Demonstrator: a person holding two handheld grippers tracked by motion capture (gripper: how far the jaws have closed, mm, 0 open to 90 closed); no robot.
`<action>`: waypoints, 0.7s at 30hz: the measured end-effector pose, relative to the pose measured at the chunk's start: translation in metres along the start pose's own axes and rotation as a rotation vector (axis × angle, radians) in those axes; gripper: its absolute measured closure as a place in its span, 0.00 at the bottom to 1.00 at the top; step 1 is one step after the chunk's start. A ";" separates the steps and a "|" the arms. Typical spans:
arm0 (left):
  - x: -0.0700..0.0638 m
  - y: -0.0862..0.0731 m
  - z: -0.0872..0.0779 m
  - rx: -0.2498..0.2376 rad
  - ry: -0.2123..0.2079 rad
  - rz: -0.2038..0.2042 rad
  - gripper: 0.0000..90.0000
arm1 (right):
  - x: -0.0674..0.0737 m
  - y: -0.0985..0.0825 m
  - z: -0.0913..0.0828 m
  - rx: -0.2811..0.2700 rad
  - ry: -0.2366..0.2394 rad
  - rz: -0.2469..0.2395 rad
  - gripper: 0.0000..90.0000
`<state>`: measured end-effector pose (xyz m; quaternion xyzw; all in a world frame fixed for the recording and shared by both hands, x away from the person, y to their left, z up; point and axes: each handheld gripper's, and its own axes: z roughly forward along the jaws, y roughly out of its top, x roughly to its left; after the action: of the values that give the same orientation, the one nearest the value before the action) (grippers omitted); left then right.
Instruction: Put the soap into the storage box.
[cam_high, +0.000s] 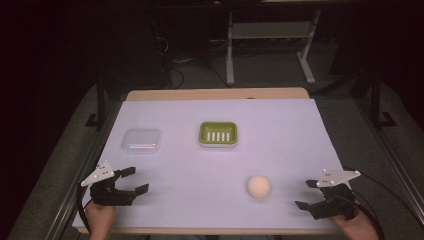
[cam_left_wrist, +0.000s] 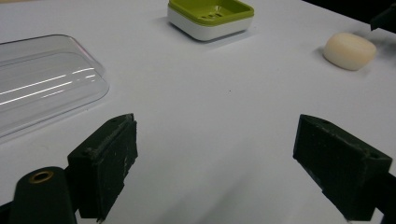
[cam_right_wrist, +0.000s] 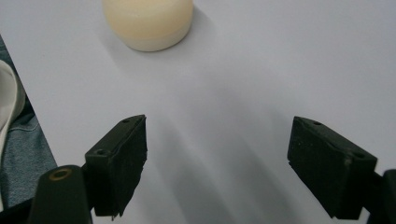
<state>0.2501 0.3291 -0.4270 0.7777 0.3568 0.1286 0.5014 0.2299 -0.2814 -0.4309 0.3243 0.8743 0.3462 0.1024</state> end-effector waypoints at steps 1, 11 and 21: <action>0.000 0.000 0.000 0.001 0.001 0.005 0.15 | 0.001 0.001 0.001 0.004 0.001 -0.004 0.21; -0.002 0.001 0.001 -0.005 -0.005 0.016 0.15 | 0.010 0.011 0.007 0.012 0.002 -0.031 0.20; -0.002 0.001 0.000 -0.008 -0.005 0.015 0.15 | 0.014 0.017 0.014 0.025 0.030 -0.041 0.19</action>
<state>0.2493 0.3277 -0.4256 0.7787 0.3493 0.1319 0.5043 0.2331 -0.2553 -0.4291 0.3024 0.8865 0.3379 0.0922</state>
